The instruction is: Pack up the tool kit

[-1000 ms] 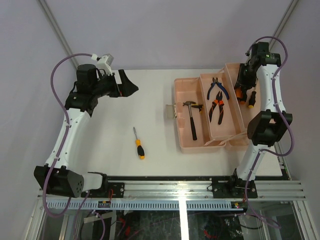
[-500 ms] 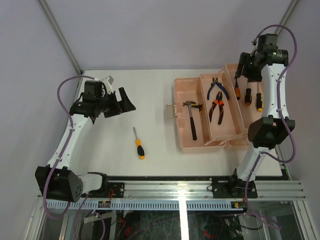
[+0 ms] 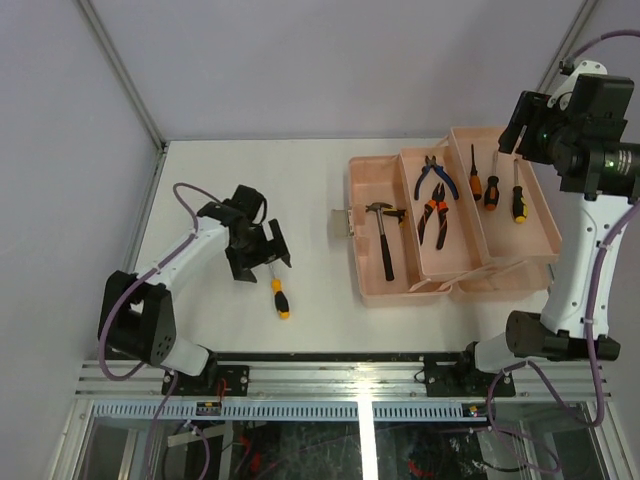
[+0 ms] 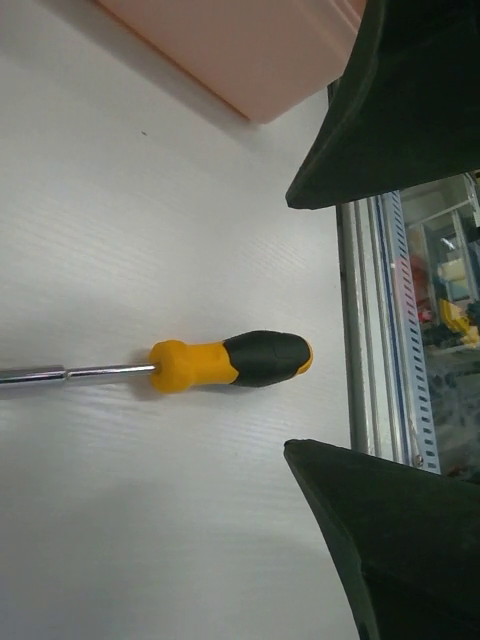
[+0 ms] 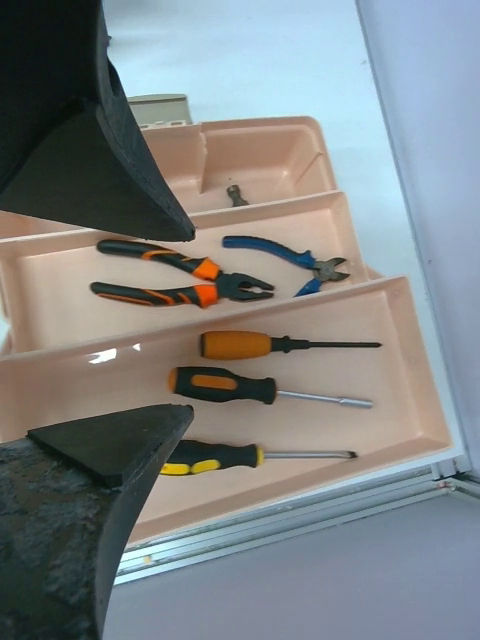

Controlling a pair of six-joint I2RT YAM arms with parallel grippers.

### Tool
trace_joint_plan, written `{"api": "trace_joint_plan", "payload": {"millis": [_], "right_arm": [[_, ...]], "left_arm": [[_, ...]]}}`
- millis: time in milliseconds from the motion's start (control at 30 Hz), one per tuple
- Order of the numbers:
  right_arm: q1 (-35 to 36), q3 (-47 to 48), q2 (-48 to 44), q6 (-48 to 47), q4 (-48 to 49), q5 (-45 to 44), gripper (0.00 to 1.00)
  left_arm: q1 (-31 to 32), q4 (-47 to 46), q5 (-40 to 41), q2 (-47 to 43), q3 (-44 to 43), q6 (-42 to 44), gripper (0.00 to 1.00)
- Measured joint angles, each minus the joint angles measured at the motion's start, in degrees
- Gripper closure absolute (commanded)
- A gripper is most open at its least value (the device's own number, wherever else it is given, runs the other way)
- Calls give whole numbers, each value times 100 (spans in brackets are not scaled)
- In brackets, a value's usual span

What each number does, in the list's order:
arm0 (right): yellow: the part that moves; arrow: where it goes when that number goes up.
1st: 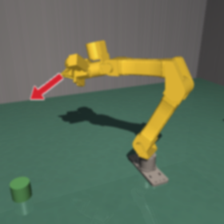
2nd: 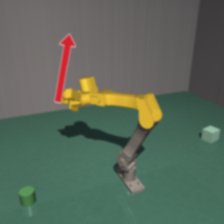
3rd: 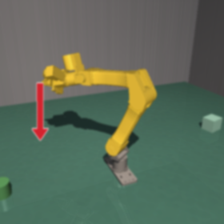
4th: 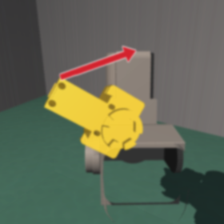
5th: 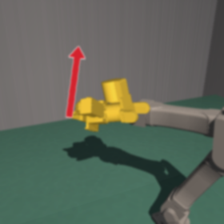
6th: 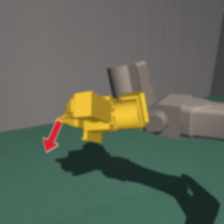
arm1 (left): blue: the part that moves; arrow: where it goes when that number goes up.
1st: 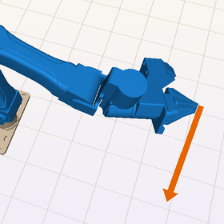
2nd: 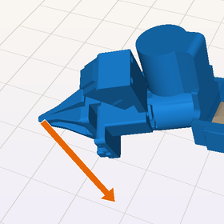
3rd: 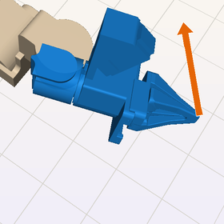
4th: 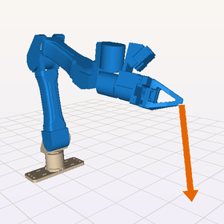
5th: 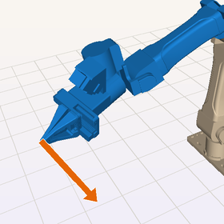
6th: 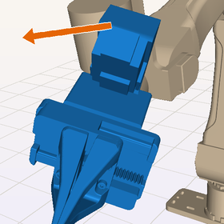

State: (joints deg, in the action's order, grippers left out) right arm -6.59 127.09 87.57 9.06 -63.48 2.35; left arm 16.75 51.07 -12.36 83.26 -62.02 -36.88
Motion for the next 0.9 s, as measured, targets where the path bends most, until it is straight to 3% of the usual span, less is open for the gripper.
{"api": "trace_joint_plan", "payload": {"millis": [100,267,533,700,800,900], "right_arm": [[0,-435,-437,-7,-13,-39,27],[0,-828,-673,-48,-125,-149,27],[0,-586,-675,-173,-483,-297,26],[0,-413,-697,-236,-551,-339,26],[0,-413,-702,-258,-616,-341,26],[0,-413,-704,-269,-675,-341,26]], "left_arm": [[409,57,332,271,0,-422,4],[498,24,828,503,116,-955,9],[496,-278,1091,933,699,-1266,15],[531,-619,1082,1058,798,-1283,24],[616,-817,1027,1058,879,-1322,44],[713,-929,994,1058,960,-1342,77]]}}
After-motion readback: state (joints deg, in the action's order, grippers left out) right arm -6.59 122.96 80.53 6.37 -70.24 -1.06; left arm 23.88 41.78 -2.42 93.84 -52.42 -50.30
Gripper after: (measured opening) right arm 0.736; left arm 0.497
